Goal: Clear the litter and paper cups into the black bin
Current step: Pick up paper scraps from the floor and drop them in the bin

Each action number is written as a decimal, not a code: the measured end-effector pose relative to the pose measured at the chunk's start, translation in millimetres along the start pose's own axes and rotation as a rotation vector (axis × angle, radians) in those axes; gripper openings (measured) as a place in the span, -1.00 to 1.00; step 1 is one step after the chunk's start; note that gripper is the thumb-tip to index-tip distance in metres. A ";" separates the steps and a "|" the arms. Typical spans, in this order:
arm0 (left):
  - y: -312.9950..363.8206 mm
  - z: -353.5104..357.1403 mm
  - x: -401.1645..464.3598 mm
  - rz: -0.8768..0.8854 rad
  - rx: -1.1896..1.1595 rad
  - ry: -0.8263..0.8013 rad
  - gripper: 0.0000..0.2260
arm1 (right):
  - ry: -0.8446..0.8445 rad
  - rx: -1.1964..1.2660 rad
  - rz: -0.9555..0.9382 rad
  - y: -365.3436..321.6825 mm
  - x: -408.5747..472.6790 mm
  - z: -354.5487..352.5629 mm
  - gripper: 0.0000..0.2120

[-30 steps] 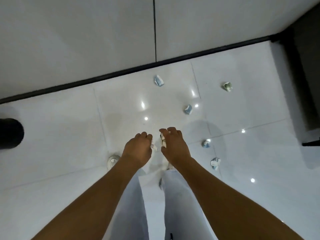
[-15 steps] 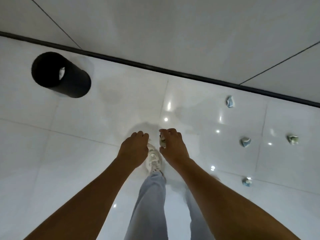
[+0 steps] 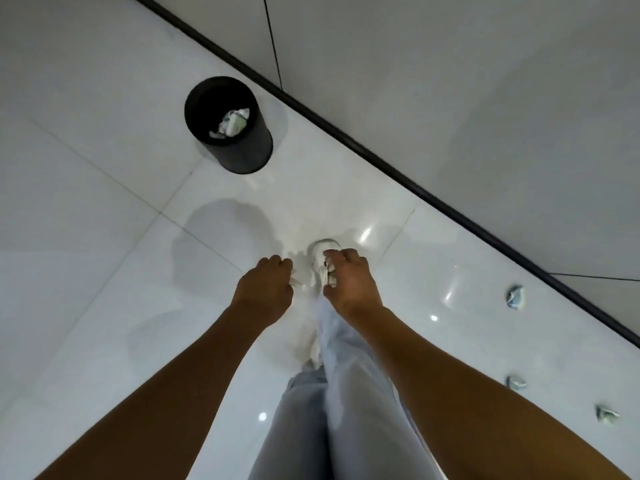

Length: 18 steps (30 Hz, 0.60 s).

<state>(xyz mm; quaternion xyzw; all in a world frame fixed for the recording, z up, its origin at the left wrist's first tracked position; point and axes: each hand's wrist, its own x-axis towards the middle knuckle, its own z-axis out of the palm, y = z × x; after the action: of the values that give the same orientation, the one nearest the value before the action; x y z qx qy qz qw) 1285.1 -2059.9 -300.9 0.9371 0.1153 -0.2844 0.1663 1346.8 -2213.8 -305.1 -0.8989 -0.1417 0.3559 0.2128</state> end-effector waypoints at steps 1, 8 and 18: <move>-7.8 -6.2 6.2 -0.016 -0.011 0.000 -0.75 | -0.007 -0.008 -0.016 -9.0 11.0 -2.9 -0.45; -53.8 -57.5 68.0 -0.133 -0.104 0.023 -0.73 | -0.062 -0.059 -0.113 -68.7 101.6 -29.4 -0.45; -111.2 -97.9 174.1 -0.264 -0.299 0.072 -0.73 | -0.098 -0.150 -0.193 -118.3 223.3 -46.5 -0.49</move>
<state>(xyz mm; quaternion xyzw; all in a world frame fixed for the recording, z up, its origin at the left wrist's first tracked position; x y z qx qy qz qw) 1440.3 -1899.7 -351.1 0.8882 0.2839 -0.2499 0.2607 1524.9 -2033.4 -346.7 -0.8760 -0.2642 0.3655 0.1709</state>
